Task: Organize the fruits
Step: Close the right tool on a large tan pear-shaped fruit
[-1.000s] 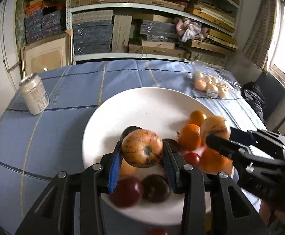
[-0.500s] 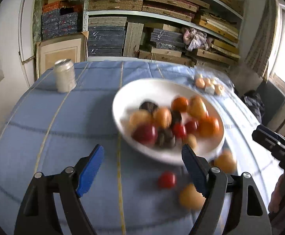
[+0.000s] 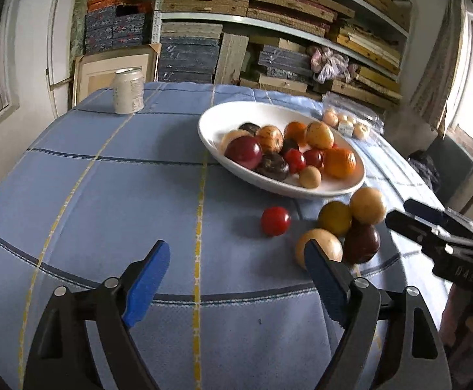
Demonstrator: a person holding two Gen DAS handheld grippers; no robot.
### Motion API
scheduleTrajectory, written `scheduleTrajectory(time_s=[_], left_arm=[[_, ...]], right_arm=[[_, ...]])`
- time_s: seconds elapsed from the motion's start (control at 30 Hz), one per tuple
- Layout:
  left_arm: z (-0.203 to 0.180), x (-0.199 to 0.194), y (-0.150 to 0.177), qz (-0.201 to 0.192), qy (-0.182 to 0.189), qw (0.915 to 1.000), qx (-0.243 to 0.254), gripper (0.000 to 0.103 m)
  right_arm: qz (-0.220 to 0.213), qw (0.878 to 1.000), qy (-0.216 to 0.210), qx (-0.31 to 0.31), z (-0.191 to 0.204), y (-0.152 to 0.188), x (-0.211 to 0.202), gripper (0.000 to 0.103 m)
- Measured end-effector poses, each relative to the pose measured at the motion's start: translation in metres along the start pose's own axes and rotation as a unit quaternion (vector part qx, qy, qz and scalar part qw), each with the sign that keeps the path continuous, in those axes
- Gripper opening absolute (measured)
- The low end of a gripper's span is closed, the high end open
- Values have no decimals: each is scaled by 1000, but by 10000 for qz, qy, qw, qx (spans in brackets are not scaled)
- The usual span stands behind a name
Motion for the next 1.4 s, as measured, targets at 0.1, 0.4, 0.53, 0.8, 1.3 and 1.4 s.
scheduleTrajectory(time_s=[0.1, 0.4, 0.53, 0.8, 1.3, 1.4], left_arm=[[-8, 2, 3, -3, -141, 9997, 209, 86], [-15, 4, 6, -115, -775, 9954, 554, 88], [-11, 4, 5, -153, -953, 9939, 528, 96], [-15, 1, 3, -283, -1093, 9915, 653, 97], [-19, 2, 4, -261, -1100, 9911, 697, 97], [-19, 2, 4, -263, -1099, 9911, 699, 97]], right_arm=[[28, 10000, 12, -7, 0, -4, 5, 72], [154, 9998, 45, 79, -2, -6, 19, 72], [174, 9998, 37, 124, -4, -6, 23, 72], [214, 9996, 5, 191, -8, -4, 28, 68], [297, 9994, -70, 183, -7, -2, 31, 45], [186, 9996, -92, 204, -7, -4, 24, 45]])
Point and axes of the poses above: each gripper's, at about its wrist camera, not at the fingertips, and x roughly the way its jaws point, z to its left, y to its underside, the point moved 3 cm from there along x, roughly the way its jaws point, and after that the axes turned 13 degrees about -y, right-handed, at the moved point
